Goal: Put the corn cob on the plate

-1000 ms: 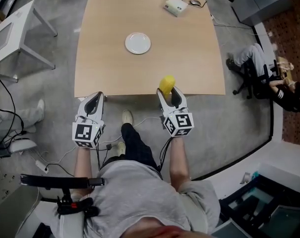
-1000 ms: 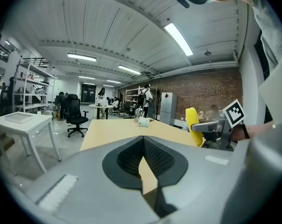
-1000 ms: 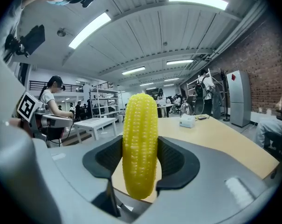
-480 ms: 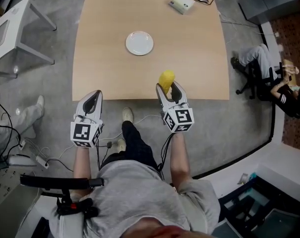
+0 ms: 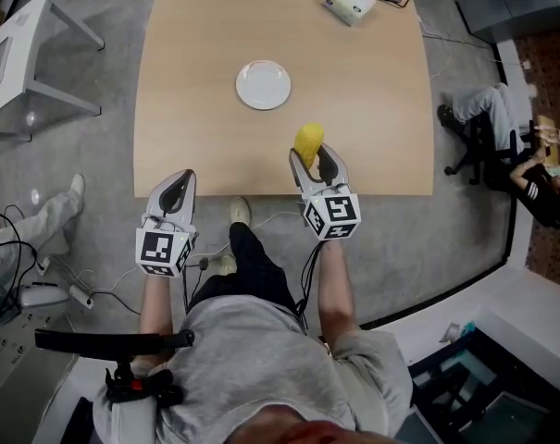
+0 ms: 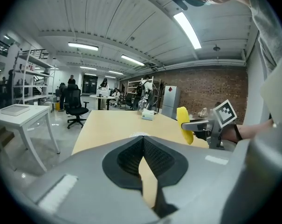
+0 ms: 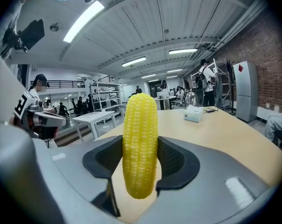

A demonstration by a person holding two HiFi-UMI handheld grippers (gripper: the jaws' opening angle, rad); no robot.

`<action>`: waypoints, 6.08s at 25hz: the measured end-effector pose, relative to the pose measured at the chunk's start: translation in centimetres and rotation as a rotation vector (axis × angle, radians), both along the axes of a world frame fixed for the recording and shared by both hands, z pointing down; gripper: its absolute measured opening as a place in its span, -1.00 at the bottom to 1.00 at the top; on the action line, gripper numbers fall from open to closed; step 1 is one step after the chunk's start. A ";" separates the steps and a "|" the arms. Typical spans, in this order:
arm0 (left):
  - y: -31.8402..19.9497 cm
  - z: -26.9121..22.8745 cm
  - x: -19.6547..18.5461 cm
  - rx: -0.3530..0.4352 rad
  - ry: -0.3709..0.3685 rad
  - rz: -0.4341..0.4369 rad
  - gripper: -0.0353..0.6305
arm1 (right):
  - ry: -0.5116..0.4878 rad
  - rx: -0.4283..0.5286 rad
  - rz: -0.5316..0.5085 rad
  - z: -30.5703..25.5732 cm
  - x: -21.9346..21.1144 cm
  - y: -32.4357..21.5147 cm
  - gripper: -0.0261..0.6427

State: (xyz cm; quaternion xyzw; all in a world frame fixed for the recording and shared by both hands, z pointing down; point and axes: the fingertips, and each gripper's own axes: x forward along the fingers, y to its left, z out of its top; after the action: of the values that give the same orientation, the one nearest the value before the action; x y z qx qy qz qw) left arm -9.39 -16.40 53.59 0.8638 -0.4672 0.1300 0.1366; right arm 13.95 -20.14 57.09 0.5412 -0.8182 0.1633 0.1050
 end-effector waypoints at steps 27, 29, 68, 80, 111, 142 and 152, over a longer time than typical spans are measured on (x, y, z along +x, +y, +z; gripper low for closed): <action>-4.9 0.8 -0.5 -0.033 0.013 -0.046 -0.83 | 0.044 -0.109 -0.045 3.5 -0.9 -8.1 -0.22; -5.1 1.1 -0.6 -0.043 0.019 -0.045 -0.83 | 0.053 -0.121 -0.043 3.8 -1.0 -8.7 -0.22; -11.2 2.2 -0.9 -0.083 0.040 0.011 -0.83 | 0.123 -0.306 -0.076 10.9 -3.6 -16.8 -0.22; -12.8 2.1 -1.7 -0.088 0.038 0.011 -0.83 | 0.177 -0.373 -0.076 13.1 -4.0 -18.4 -0.22; -15.3 1.7 -2.7 -0.082 0.044 -0.013 -0.83 | 0.260 -0.504 -0.129 16.2 -5.7 -20.5 -0.22; -15.0 0.5 -2.4 -0.057 0.037 0.001 -0.83 | 0.227 -0.469 -0.088 14.9 -5.9 -21.2 -0.11; -13.6 -0.7 -2.3 -0.031 0.037 0.001 -0.83 | 0.218 -0.438 -0.084 12.9 -5.9 -20.3 -0.13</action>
State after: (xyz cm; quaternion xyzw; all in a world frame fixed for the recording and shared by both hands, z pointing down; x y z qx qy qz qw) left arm -11.73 -30.01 52.87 0.8640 -0.4621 0.1213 0.1587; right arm 8.01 -40.41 70.03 0.4855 -0.7688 0.2730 0.3142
